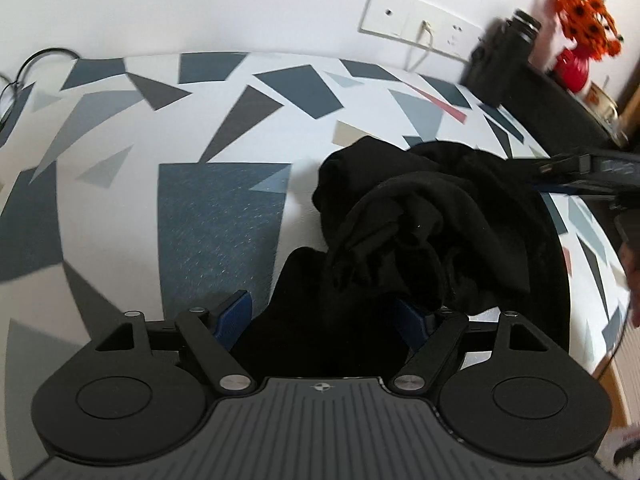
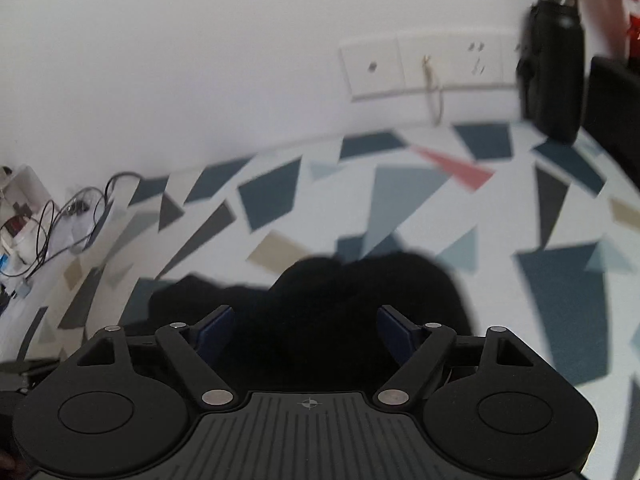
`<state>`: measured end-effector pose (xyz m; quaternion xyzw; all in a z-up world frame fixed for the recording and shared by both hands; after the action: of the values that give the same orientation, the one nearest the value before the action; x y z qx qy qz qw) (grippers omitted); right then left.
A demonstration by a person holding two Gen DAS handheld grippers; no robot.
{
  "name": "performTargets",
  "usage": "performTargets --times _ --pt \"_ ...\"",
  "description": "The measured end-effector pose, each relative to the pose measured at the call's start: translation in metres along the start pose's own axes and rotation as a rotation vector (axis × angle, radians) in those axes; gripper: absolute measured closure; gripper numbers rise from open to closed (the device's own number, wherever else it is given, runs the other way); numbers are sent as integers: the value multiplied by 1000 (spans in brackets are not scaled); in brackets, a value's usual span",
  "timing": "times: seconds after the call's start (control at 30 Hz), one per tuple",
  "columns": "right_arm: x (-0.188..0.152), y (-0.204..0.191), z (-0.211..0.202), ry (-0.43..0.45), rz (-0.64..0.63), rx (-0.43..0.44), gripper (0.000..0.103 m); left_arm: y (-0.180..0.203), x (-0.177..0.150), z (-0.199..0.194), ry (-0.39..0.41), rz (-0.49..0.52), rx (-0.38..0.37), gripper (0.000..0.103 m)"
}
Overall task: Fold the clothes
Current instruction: 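Lower the black garment onto the patterned table and open the right tool, then close both tools and raise them above the table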
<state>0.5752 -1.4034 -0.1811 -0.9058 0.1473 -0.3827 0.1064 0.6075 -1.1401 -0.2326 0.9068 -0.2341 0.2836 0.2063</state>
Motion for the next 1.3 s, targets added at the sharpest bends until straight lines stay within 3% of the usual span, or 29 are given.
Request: performTargets --times 0.07,0.1,0.13,0.2,0.27,0.37,0.63,0.7,0.77,0.83,0.9,0.97,1.03,1.13,1.2,1.23,1.27,1.3 --pt "-7 5 12 -12 69 -51 46 0 4 -2 -10 1 -13 29" --pt "-10 12 15 -14 114 -85 52 -1 6 -5 6 6 -29 37" --pt "-12 17 14 -7 139 -111 67 -2 8 -8 22 10 -44 43" --pt "-12 24 3 21 156 -148 81 -7 9 -14 44 15 -73 78" --pt "-12 32 -8 49 172 -186 91 -16 7 -17 48 -4 -90 93" --pt "-11 43 -26 96 201 -239 97 -30 3 -19 50 -70 -98 98" --pt "13 78 -85 293 296 -326 100 -49 30 -52 217 -74 -53 101" --pt "15 83 -91 306 315 -342 95 -53 37 -58 246 -67 -32 101" --pt "12 79 -87 272 317 -312 79 -55 36 -59 248 -68 -38 96" --pt "6 58 -78 229 256 -221 68 -58 28 -52 189 -76 -29 77" --pt "-5 24 -66 161 130 -128 52 -59 13 -47 139 -80 -25 44" --pt "-20 -9 -51 89 -12 -44 32 -57 -1 -45 121 -73 -43 38" --pt "-37 -37 -35 21 -141 14 25 -50 -13 -42 98 -55 -67 37" --pt "-48 -39 -15 -34 -184 -7 26 -44 -25 -32 60 -23 -58 37" --pt "-55 -36 -2 -65 -198 -28 43 -43 -29 -25 46 -4 -36 37" --pt "-54 -30 1 -69 -163 -32 65 -42 -31 -21 42 5 -26 37" --pt "-50 -19 0 -61 -90 -29 86 -41 -30 -21 55 23 -24 51" --pt "-46 -9 -1 -52 -17 -26 92 -39 -29 -20 53 50 -26 92"
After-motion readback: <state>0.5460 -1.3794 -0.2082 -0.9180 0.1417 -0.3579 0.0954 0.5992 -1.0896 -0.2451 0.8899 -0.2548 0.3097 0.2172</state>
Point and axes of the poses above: each gripper's, at about its wrist camera, not at the fingertips, and z roughly the way its jaws point, y to its right, x to its top, the point moved 7 cm from there along z, roughly the way its jaws point, and after that the axes turned 2 degrees about y, right-handed, at the moved point
